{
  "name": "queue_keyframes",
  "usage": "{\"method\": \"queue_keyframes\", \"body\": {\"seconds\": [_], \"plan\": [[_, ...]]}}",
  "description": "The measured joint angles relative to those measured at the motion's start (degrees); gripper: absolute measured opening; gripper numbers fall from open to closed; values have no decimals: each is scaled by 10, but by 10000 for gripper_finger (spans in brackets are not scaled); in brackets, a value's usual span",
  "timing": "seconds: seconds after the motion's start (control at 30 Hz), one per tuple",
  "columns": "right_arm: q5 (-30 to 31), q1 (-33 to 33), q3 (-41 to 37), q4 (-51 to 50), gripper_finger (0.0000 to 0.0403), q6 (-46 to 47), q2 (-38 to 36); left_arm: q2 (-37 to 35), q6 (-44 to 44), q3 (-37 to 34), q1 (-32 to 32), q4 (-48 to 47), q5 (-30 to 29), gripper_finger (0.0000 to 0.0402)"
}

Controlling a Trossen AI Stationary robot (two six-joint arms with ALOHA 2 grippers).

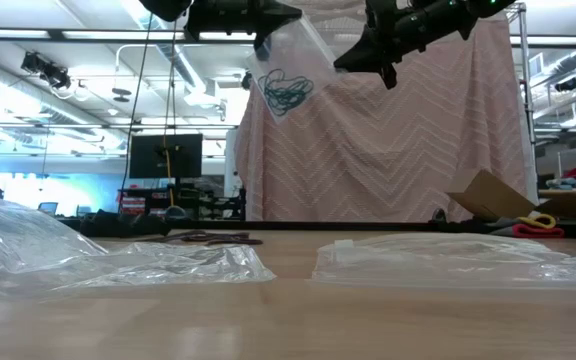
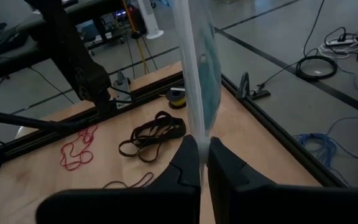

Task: Sort rubber bands
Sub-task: Close the top transparent zip bag

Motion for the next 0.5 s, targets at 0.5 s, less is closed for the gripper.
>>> {"method": "queue_keyframes", "body": {"seconds": [0.5], "plan": [[5, -1, -1, 12, 11, 1, 0, 2, 4, 0, 0, -22, -9, 3]]}}
